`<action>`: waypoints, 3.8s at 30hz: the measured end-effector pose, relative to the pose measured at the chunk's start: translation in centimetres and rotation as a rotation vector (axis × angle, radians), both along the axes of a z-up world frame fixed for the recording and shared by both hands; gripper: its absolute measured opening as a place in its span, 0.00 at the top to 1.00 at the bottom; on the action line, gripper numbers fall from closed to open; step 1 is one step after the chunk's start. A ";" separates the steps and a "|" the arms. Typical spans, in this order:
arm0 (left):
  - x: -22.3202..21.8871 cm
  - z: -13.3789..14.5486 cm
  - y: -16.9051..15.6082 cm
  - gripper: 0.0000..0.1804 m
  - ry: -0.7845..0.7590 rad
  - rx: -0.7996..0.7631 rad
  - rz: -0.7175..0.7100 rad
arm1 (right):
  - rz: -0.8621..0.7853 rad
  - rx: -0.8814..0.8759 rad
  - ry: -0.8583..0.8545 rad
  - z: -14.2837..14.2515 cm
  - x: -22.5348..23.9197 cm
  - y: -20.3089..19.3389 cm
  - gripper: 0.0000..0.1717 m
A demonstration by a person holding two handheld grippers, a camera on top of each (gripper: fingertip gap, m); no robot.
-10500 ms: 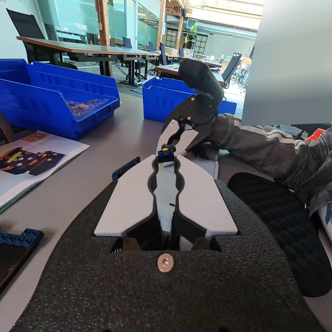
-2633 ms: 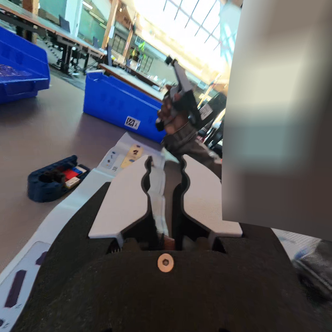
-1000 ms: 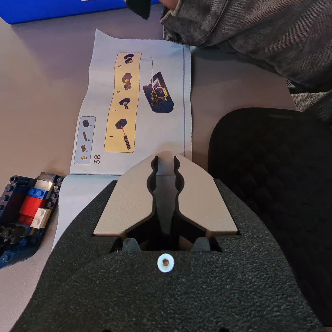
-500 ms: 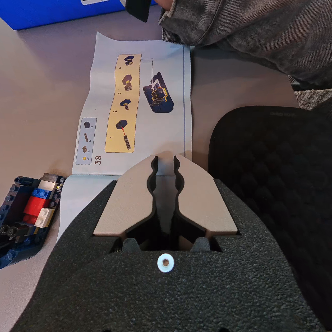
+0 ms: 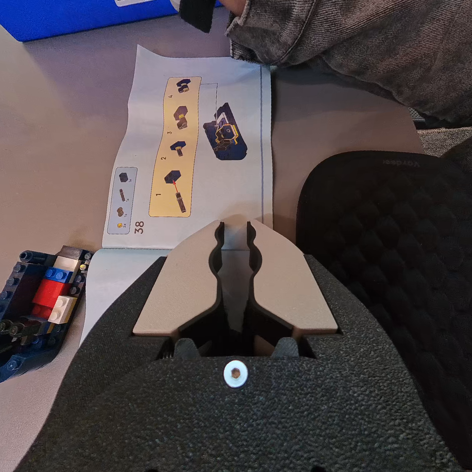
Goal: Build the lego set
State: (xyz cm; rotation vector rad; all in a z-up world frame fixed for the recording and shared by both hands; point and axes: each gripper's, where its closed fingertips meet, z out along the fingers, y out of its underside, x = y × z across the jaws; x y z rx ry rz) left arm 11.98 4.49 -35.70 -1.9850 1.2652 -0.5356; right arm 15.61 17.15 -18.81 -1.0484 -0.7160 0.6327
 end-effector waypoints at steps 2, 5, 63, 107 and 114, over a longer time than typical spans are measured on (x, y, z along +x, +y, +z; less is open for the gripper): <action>0.0 0.0 0.0 0.91 0.000 -0.001 0.000 | 0.001 -0.001 0.001 0.0 0.0 0.0 0.96; 0.0 0.0 0.0 0.91 -0.001 -0.002 0.000 | 0.005 -0.007 0.000 -0.1 0.0 0.0 0.96; -2.0 14.5 0.9 0.91 -1.112 -0.201 0.068 | 0.951 -0.138 -0.117 -2.1 -5.5 -11.5 0.70; -12.1 8.7 5.6 0.83 0.029 0.414 0.392 | 0.518 -0.366 -0.471 -8.0 -8.2 -5.5 0.86; -12.8 4.8 6.1 0.73 -0.057 0.196 0.411 | 0.678 -0.600 -0.027 -3.7 -5.3 -3.5 0.86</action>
